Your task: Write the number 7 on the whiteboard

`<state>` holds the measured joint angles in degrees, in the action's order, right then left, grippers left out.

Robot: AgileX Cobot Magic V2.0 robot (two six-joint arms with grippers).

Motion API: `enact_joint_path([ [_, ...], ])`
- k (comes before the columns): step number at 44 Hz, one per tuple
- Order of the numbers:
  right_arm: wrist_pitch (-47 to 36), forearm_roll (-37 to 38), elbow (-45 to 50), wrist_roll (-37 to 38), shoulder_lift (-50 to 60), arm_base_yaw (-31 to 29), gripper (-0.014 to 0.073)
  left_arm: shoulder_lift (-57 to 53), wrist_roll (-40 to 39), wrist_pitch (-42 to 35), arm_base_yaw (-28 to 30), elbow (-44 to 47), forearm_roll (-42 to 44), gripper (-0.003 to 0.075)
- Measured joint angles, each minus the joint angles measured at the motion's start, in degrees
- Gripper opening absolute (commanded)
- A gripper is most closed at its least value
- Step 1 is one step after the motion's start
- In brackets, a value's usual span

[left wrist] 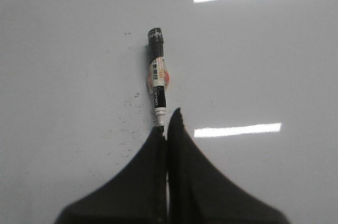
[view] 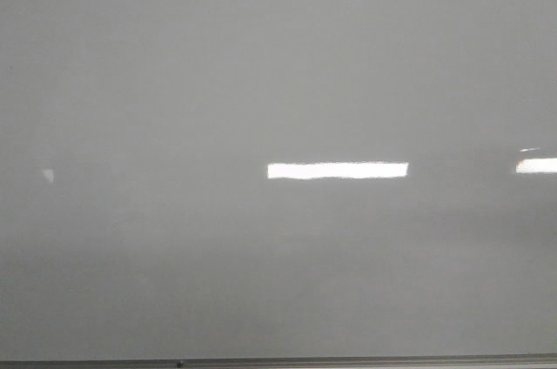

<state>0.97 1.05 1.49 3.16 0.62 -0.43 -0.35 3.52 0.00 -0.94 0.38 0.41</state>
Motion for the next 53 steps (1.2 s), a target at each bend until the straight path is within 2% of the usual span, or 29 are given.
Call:
enact_joint_path([
  [36,-0.97,0.0,0.0,0.0,0.0,0.0,-0.0068,0.0,0.0,0.0,0.0,0.0,0.0,-0.002],
  [44,-0.97,0.0,-0.11,0.0,0.0,0.0,-0.0068,0.0,0.0,-5.15,0.0,-0.12,-0.74,-0.002],
  [47,0.58,0.0,-1.54,0.0,0.0,0.0,-0.0068,0.0,0.0,-5.06,0.0,-1.26,-1.38,-0.002],
  [53,5.13,0.0,-7.65,0.0,0.0,0.0,-0.0068,0.0,0.0,0.0,0.0,-8.02,-2.99,-0.002],
])
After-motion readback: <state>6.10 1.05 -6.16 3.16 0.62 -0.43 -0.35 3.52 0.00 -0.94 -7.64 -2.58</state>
